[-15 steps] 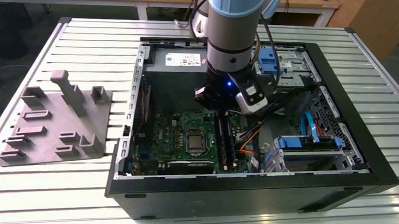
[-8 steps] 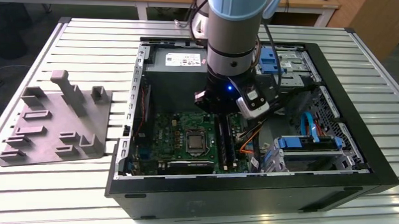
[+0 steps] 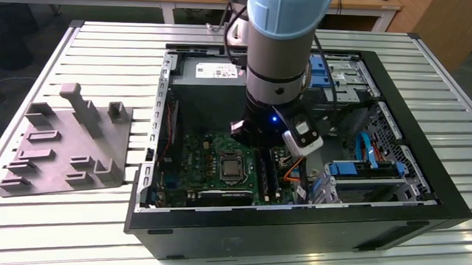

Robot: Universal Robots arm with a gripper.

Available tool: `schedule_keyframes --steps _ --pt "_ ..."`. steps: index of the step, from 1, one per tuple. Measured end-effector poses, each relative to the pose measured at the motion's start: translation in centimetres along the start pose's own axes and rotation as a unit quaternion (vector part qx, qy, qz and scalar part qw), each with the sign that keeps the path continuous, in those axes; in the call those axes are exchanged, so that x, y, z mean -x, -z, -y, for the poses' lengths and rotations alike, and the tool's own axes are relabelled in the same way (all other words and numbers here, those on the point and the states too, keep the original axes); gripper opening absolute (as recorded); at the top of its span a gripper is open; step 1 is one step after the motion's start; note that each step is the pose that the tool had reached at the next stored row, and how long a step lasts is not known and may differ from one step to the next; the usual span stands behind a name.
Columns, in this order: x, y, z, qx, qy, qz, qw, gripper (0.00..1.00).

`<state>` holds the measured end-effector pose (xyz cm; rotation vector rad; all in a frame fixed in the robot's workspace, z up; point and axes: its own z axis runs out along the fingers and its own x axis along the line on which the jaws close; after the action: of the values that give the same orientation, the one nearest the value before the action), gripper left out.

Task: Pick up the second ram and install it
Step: 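Press down the second ram until it locks into place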

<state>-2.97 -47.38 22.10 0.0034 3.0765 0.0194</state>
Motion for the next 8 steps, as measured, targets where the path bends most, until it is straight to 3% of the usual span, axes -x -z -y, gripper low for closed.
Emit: schedule_keyframes --steps 8 --pt "-0.01 -0.03 2.6 -0.0056 0.0 0.0 1.0 0.1"
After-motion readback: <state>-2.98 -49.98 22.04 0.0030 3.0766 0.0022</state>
